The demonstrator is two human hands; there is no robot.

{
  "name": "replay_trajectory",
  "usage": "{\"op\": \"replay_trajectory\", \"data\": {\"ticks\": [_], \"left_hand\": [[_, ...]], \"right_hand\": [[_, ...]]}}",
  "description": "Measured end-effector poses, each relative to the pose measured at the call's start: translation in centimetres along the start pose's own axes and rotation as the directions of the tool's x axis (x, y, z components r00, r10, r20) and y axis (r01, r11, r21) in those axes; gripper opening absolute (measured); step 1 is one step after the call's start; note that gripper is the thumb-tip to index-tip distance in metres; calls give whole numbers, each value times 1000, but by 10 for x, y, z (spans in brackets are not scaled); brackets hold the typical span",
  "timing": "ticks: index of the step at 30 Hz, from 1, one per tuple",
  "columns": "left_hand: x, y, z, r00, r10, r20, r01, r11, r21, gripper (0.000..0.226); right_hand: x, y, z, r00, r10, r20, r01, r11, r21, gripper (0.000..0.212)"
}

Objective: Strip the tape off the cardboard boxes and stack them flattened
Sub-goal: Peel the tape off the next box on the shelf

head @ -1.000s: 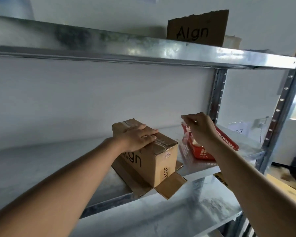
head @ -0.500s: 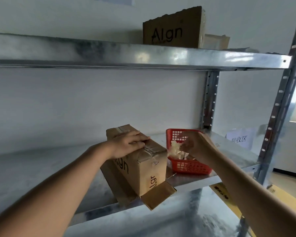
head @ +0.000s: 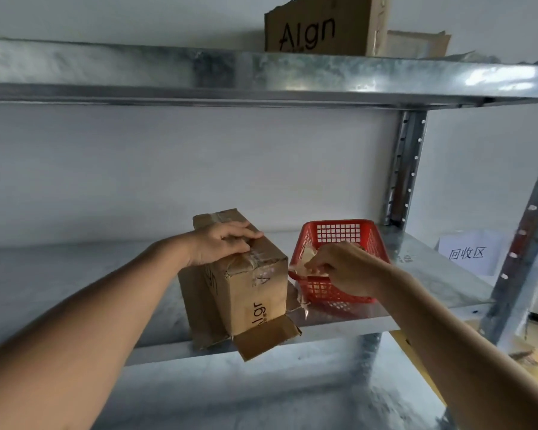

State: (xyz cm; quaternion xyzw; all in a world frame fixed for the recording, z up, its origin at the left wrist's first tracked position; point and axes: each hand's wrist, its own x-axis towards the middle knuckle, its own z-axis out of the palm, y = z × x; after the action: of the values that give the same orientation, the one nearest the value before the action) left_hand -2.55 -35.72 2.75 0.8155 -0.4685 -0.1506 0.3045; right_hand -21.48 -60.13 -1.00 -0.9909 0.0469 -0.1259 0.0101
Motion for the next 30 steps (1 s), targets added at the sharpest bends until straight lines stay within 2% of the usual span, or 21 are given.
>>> {"op": "replay_trajectory", "data": {"ticks": [5, 10, 17, 21, 25, 28, 30], "left_hand": [[-3, 6, 1, 1000, -21, -12, 21, 1000, 4, 35], [-4, 7, 1, 999, -32, -16, 32, 999, -10, 35], [-2, 6, 1, 999, -32, -11, 32, 999, -22, 36], [0, 8, 0, 999, -32, -2, 32, 999, -33, 36], [1, 9, 0, 999, -37, -13, 36, 999, -27, 35], [-1, 9, 1, 999, -41, -27, 40, 999, -15, 35], [-2, 9, 2, 999, -40, -30, 40, 999, -9, 36]], "right_hand": [[-1, -1, -3, 990, -7, -143, 25, 992, 124, 25], [0, 8, 4, 968, 89, -233, -33, 971, 235, 34], [0, 23, 11, 975, 128, -182, -81, 966, 246, 40], [2, 27, 11, 955, 160, -250, -96, 963, 251, 36], [4, 24, 13, 897, 204, -393, -20, 905, 424, 39], [7, 20, 14, 920, 191, -343, 4, 870, 494, 53], [8, 20, 15, 922, 196, -335, -12, 877, 481, 52]]}}
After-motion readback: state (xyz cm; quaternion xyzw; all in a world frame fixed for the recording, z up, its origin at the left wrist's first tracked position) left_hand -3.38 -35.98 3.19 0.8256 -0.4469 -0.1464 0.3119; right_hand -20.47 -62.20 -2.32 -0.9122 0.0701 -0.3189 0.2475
